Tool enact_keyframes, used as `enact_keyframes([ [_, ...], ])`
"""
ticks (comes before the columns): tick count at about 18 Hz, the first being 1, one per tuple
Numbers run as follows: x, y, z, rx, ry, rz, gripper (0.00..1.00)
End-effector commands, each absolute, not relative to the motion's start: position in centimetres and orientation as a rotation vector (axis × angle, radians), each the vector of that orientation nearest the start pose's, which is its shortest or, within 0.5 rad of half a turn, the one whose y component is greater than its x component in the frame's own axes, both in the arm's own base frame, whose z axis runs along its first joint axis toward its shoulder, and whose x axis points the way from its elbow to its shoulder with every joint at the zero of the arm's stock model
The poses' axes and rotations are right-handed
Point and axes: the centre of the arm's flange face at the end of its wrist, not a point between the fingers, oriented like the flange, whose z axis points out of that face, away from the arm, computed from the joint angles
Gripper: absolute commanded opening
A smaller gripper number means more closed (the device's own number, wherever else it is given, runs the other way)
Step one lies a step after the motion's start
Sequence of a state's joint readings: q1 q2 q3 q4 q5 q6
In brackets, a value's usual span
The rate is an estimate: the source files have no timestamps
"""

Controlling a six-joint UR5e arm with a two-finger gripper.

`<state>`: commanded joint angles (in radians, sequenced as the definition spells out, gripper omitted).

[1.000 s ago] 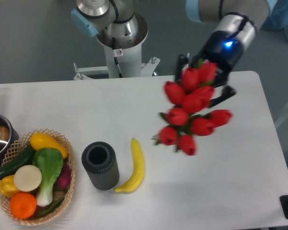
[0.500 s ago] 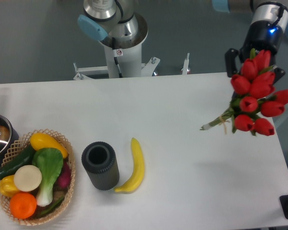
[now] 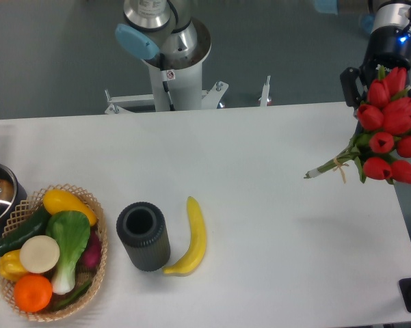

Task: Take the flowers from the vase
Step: 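Carry the tulip bunch up and away from the vase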

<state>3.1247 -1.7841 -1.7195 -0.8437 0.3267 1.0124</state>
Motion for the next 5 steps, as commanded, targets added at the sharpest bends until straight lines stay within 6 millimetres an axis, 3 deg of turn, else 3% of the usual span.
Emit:
enact_keyframes([
  [5, -55.42, 23.79, 44.47, -1.856, -0.262, -0.054, 0.33],
])
